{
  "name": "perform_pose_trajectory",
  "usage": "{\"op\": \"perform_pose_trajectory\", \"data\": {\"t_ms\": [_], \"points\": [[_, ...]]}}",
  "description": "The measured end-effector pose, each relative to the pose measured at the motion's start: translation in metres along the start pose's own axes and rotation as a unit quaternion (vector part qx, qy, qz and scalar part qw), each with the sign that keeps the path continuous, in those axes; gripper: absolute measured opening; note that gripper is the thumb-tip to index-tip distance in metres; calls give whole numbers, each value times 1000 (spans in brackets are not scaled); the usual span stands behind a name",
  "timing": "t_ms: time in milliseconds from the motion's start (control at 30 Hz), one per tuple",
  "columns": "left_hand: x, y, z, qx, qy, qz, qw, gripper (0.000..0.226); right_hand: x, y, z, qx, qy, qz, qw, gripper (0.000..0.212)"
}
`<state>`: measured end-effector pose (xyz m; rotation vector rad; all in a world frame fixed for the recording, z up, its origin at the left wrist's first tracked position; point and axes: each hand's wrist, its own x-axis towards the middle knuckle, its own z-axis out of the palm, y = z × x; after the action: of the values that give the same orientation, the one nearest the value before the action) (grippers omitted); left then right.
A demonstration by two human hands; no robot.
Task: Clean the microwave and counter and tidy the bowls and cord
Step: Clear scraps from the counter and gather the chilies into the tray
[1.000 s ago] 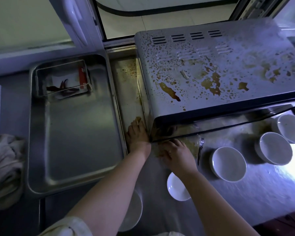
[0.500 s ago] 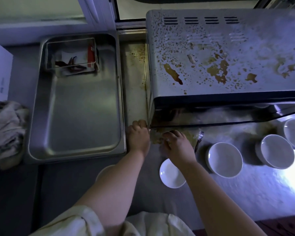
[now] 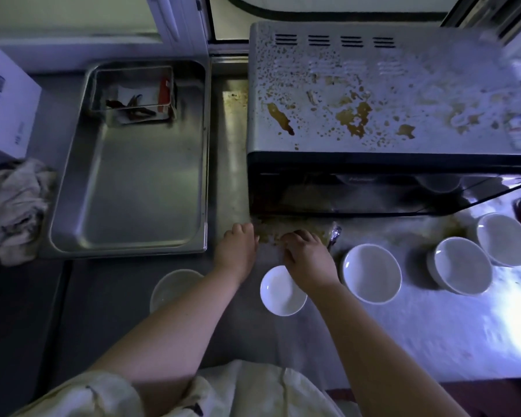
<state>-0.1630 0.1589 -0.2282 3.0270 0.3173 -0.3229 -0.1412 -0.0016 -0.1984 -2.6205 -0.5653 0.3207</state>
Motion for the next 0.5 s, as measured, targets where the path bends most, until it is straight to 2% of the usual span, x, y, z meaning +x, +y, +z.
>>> {"op": "perform_pose_trajectory", "data": {"t_ms": [100, 233, 333, 500], "points": [[-12, 1, -2, -38, 6, 44, 998, 30, -9, 12, -6, -11, -1, 8, 1000, 26], [-11, 14, -9, -31, 51, 125, 990, 22, -11, 35, -19, -47, 1, 53, 998, 28], [-5, 36, -17, -12, 86, 142, 986, 31, -6, 55, -31, -101, -3, 79, 992, 29], [5, 61, -16, 30, 127, 163, 978, 35, 2, 67, -32, -192, -91, 118, 970, 40]]}}
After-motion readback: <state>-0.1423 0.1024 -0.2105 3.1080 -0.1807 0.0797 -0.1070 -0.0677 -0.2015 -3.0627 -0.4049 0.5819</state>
